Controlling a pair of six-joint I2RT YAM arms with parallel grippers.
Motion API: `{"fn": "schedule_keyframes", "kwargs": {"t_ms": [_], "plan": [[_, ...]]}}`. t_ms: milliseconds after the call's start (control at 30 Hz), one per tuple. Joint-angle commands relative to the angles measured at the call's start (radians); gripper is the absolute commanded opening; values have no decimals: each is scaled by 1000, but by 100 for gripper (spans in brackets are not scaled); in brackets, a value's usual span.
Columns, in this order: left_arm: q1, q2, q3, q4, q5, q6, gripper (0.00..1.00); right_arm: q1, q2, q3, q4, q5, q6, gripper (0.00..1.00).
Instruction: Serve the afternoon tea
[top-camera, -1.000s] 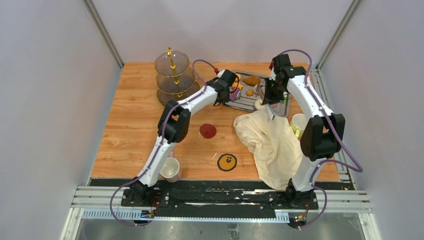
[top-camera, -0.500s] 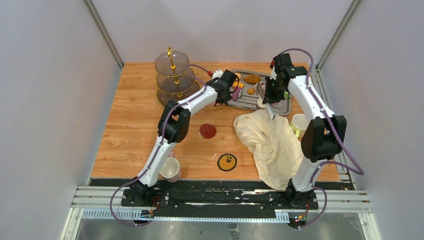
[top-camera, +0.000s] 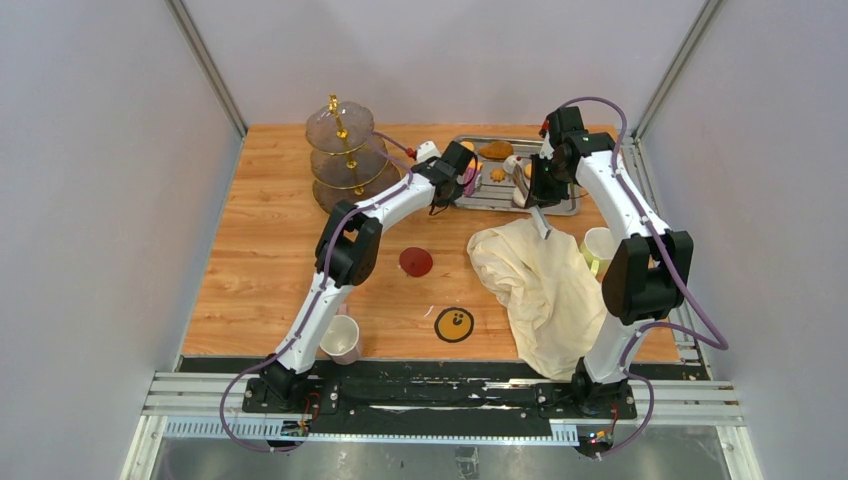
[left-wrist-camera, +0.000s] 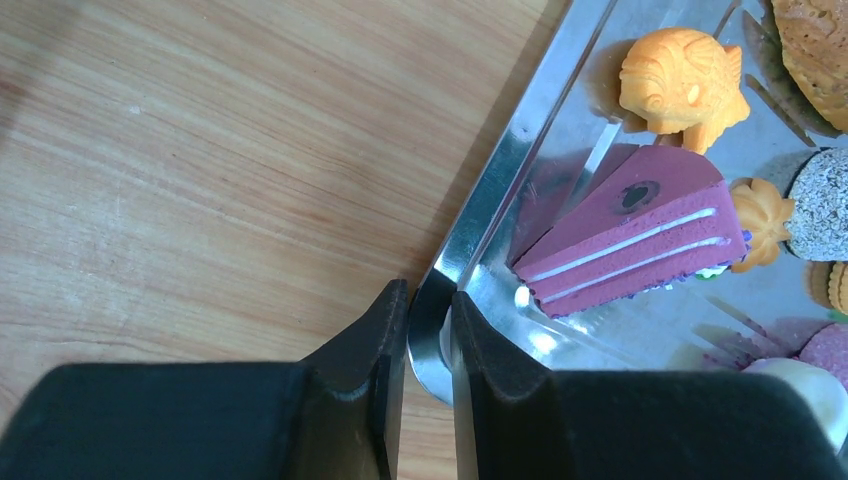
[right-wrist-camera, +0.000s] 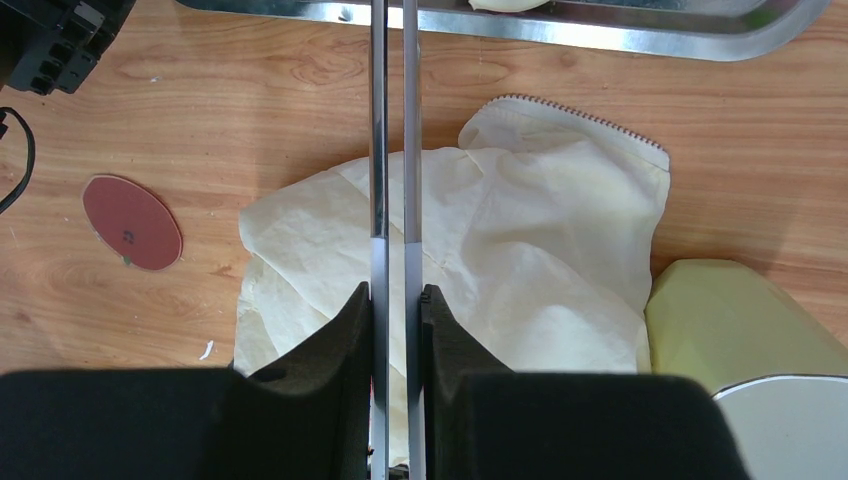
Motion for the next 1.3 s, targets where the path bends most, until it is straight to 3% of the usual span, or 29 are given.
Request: {"fn": "schedule_keyframes", "kwargs": {"t_ms": [0,233,400,500,567,800,1267], "plan": [[8,4,-35,-32,-42,-62,0,-24,-15,13,11,-19,2,9],[1,-121,-228,66,-29,-77,3,16,5,11,40,-32,18,13],[1,-158,-200,41,-50,11,39,52,8,-7,70,2,32,22],[1,-190,-202,47,-44,50,52,80,12,-5,73,29,25,27],[1,-208,-204,55,-33,83,56,97,15,-7,74,39,25,32],[-1,-285,-212,98,98,226,57,111,3,-49,105,18,42,41],[-10,-594,-314,153,348,449,58,178,2,-104,224,37,87,40]]}}
